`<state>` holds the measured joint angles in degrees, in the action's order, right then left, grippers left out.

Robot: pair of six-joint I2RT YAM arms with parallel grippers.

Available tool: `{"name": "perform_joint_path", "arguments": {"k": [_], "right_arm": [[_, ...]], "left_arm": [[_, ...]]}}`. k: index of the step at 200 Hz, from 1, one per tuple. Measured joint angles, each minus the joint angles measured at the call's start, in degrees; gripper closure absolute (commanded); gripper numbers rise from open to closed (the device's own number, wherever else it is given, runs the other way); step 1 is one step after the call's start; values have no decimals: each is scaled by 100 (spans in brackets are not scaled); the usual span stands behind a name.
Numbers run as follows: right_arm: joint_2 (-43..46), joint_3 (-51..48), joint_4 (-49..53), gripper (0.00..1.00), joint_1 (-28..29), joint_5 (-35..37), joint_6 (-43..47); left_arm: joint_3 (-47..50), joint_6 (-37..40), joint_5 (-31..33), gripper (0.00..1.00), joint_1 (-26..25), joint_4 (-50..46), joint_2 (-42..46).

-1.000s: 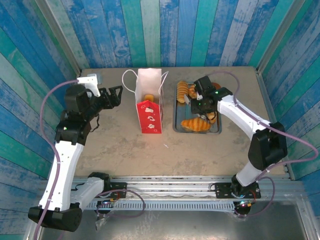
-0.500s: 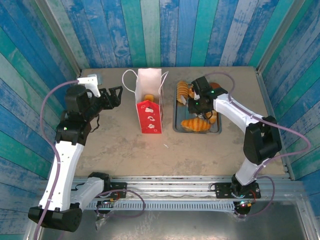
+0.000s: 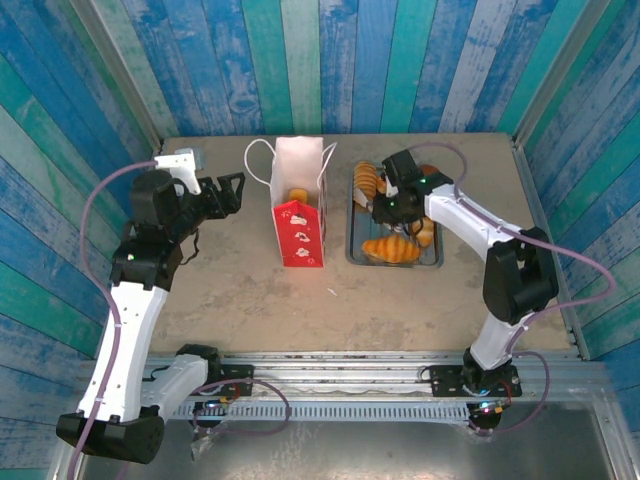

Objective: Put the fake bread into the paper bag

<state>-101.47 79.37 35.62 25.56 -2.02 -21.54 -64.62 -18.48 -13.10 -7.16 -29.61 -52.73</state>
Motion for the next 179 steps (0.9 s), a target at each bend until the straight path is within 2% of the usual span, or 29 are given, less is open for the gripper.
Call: {"name": "perform_joint_path", "arguments": {"k": [139,179], "right_arm": [[-769,763,201,50,-15,-9,155],[-855,872,291,60,-15,22,203]], "left_arm": [[127,-39,-7,12,0,-7,48],[232,-87,-52,12,0,-2,61]]}}
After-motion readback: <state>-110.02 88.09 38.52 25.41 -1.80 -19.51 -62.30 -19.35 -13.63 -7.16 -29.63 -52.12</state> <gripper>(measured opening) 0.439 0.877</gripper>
